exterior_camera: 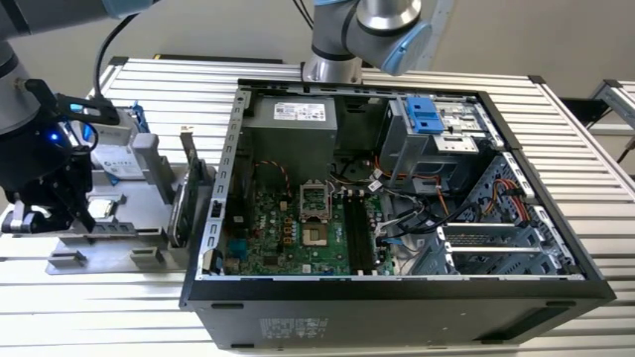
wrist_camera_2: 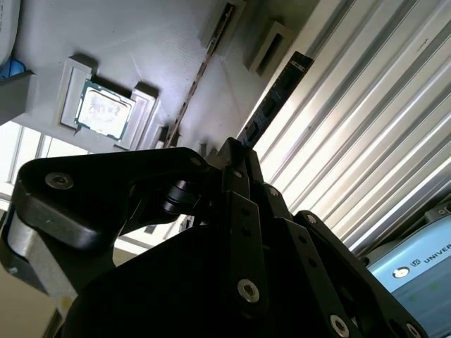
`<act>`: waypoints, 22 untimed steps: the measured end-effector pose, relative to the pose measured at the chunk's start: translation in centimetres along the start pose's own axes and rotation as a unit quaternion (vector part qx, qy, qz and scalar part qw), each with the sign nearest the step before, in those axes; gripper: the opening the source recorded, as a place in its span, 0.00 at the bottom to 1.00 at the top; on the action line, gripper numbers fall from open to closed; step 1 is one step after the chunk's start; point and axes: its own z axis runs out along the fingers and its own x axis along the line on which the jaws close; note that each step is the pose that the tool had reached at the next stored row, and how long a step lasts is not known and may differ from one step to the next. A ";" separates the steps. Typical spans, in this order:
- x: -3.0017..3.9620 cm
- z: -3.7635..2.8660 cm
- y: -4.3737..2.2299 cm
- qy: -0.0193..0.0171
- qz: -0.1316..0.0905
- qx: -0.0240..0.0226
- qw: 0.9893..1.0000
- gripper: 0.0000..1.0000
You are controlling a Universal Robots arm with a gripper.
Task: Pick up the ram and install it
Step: 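Pick up the ram and move it above insertion slot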
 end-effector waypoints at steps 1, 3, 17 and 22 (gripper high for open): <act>0.00 -0.04 0.00 0.000 0.000 0.000 1.000 0.00; 0.00 -0.14 0.00 0.000 0.000 0.000 1.000 0.00; 0.04 -1.08 0.01 0.000 0.002 0.000 1.000 0.00; 0.06 -1.54 0.02 0.000 0.002 0.000 1.000 0.00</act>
